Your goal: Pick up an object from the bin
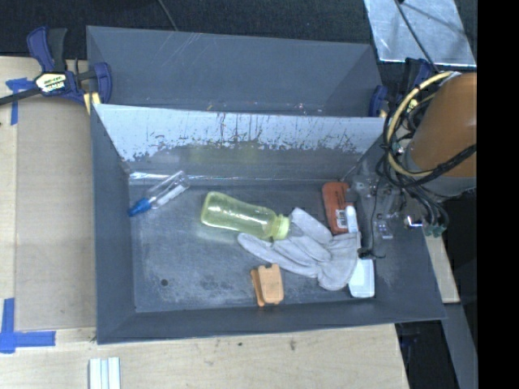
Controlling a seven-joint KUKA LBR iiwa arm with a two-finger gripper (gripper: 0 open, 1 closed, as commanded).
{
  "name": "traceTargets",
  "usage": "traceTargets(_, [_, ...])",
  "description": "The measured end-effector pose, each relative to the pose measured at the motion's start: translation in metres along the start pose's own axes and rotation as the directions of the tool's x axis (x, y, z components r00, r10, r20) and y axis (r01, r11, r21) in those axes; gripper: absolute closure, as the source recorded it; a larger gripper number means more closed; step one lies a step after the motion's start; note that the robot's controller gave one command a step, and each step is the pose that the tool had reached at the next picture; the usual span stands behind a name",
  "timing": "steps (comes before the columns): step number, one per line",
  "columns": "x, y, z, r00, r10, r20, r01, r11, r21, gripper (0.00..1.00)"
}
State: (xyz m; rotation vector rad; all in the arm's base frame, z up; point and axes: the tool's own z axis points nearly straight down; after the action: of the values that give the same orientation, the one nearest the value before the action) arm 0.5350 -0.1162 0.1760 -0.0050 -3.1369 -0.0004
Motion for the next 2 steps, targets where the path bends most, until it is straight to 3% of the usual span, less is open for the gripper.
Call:
traceTargets(1, [-0.002,0.0,-0.005,1.0,-0.003,0.008,0.003,1.0,0.001,0.0])
traceTargets(2, [-0.024,0.014,0.038,1.0,0.013,0.017,-0.013,1.0,0.003,0.0])
